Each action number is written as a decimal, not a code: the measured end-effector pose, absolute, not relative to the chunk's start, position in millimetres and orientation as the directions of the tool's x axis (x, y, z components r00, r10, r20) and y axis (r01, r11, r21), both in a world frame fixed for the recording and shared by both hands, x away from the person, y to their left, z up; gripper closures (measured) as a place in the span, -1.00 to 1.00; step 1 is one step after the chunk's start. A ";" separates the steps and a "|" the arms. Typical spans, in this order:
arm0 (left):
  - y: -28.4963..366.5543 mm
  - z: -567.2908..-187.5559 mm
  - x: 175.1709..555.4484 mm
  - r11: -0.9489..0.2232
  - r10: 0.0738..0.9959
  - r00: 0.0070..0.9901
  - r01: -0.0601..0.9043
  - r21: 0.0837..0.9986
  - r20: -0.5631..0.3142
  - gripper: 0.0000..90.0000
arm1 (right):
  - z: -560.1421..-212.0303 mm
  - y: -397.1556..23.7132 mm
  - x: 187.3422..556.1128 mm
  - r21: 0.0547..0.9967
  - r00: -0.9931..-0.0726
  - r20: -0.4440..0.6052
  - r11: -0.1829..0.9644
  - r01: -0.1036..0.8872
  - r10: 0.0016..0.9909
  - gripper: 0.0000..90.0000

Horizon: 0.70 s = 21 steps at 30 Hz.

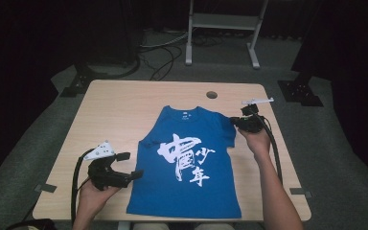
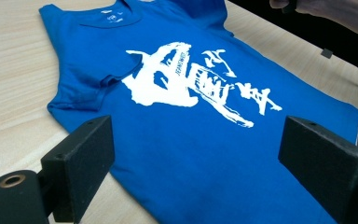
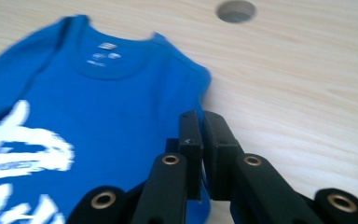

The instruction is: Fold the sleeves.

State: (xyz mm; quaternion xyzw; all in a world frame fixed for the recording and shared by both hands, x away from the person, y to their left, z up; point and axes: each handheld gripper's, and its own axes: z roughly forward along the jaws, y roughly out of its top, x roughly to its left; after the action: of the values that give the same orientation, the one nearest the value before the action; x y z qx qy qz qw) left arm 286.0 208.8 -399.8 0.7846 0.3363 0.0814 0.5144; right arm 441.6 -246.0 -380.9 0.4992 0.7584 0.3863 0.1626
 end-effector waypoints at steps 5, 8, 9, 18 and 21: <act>209.4 -399.0 285.7 -0.244 0.611 0.762 0.441 0.864 -0.217 -0.77 | -368.3 -219.7 431.9 0.772 -0.513 0.141 0.230 0.592 0.847 0.92; 209.7 -398.3 285.3 -0.240 0.609 0.762 0.440 0.866 -0.218 -0.77 | -362.6 -199.6 427.8 0.777 -0.556 0.133 0.262 0.573 0.821 0.92; 210.0 -398.1 285.2 -0.239 0.609 0.763 0.438 0.866 -0.218 -0.77 | -362.6 -192.0 426.8 0.773 -0.569 0.130 0.277 0.571 0.812 0.92; 214.6 -397.7 284.3 -0.234 0.616 0.757 0.440 0.867 -0.218 -0.77 | -381.6 -144.0 413.3 0.726 -0.643 0.141 0.363 0.584 0.753 0.57; 216.3 -397.6 283.9 -0.228 0.617 0.755 0.441 0.868 -0.221 -0.77 | -379.1 -157.4 414.5 0.727 -0.602 0.149 0.326 0.605 0.785 0.50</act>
State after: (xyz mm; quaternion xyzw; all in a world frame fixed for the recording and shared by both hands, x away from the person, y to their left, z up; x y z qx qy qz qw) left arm 283.9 216.3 -397.6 0.7790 0.3395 0.0848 0.5204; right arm 414.5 -157.4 -379.1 0.4310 0.8058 0.3892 0.1156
